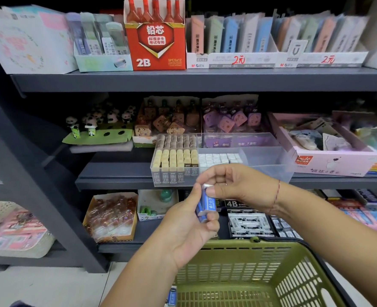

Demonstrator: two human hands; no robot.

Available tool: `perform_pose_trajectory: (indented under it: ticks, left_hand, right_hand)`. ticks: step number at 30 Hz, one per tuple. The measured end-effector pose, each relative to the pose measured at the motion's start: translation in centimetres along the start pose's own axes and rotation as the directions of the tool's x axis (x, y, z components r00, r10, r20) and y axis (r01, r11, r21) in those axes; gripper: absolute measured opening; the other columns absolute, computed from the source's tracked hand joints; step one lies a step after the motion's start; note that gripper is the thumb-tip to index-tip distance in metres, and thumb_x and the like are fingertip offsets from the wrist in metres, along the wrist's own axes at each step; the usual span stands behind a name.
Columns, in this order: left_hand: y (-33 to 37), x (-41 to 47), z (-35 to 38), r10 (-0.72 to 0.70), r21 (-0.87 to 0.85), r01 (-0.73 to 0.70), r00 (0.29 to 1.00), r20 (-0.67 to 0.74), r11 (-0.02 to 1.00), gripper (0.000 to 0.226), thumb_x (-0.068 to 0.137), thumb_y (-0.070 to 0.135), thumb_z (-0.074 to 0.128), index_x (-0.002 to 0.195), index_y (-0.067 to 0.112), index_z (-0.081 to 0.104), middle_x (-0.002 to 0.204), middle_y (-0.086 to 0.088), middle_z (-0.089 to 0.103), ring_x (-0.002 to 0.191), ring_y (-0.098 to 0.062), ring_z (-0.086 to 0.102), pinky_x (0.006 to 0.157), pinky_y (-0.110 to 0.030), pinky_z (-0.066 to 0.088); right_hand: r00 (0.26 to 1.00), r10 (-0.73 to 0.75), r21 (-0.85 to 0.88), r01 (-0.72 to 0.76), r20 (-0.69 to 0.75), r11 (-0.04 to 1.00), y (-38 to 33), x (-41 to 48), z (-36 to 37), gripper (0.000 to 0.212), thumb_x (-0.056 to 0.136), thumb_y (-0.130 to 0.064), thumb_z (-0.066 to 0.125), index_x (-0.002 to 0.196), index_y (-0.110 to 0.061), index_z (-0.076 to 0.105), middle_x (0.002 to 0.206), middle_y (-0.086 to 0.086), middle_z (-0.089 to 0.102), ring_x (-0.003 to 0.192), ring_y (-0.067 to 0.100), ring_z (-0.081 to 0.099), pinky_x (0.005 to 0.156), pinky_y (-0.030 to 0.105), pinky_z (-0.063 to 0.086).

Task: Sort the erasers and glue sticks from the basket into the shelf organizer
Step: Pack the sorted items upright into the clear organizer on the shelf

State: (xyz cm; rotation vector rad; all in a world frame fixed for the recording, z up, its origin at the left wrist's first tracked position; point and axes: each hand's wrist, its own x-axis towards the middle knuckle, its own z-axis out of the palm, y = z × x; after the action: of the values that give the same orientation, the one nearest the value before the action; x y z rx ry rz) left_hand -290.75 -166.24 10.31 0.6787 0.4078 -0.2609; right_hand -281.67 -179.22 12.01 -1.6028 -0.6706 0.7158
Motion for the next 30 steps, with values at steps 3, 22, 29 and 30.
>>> perform_pose_trajectory:
  ticks: [3,22,29,30]
  left_hand:
    - [0.3,0.4,-0.2,-0.01,-0.076,0.005,0.998,-0.065,0.997,0.023,0.095,0.028,0.054,0.095,0.006,0.054,0.072,-0.008,0.047,0.05,-0.012,0.039,0.038,-0.019,0.036]
    - [0.7,0.7,-0.5,0.046,-0.019,-0.05,0.985,-0.169,0.999,0.025,0.091,0.027,0.061,0.088,0.003,0.061,0.062,-0.009,0.057,0.053,-0.015,0.052,0.042,-0.019,0.048]
    - [0.6,0.6,-0.4,0.043,-0.02,-0.047,0.984,-0.172,0.999,0.025,0.091,0.027,0.061,0.09,0.002,0.062,0.063,-0.009,0.058,0.054,-0.016,0.053,0.042,-0.02,0.049]
    - [0.7,0.5,-0.4,0.043,-0.022,-0.047,0.984,-0.174,0.999,0.025,0.091,0.027,0.061,0.09,0.002,0.062,0.063,-0.009,0.058,0.054,-0.016,0.053,0.042,-0.02,0.049]
  right_hand:
    - [0.996,-0.008,-0.05,0.003,-0.089,0.999,-1.4,-0.4,-1.8,0.022,0.079,-0.005,0.072,0.099,-0.014,0.07,0.081,0.001,0.063,0.071,0.007,0.056,0.069,0.017,0.046]
    - [0.942,-0.16,-0.873,-0.198,-0.296,0.446,-2.3,2.0,-7.9,0.016,0.079,-0.017,0.076,0.08,-0.026,0.062,0.08,-0.007,0.069,0.08,0.01,0.066,0.078,0.026,0.05]
    - [0.97,0.01,-0.848,-0.219,-0.244,0.483,-1.1,2.2,-7.8,0.004,0.091,-0.027,0.062,0.093,-0.028,0.066,0.087,-0.015,0.069,0.09,0.007,0.063,0.096,0.031,0.042]
    - [0.968,0.026,-0.872,-0.235,-0.248,0.43,-0.8,2.2,-7.8,0.01,0.095,-0.03,0.056,0.099,-0.029,0.064,0.09,-0.015,0.069,0.094,0.009,0.061,0.101,0.035,0.034]
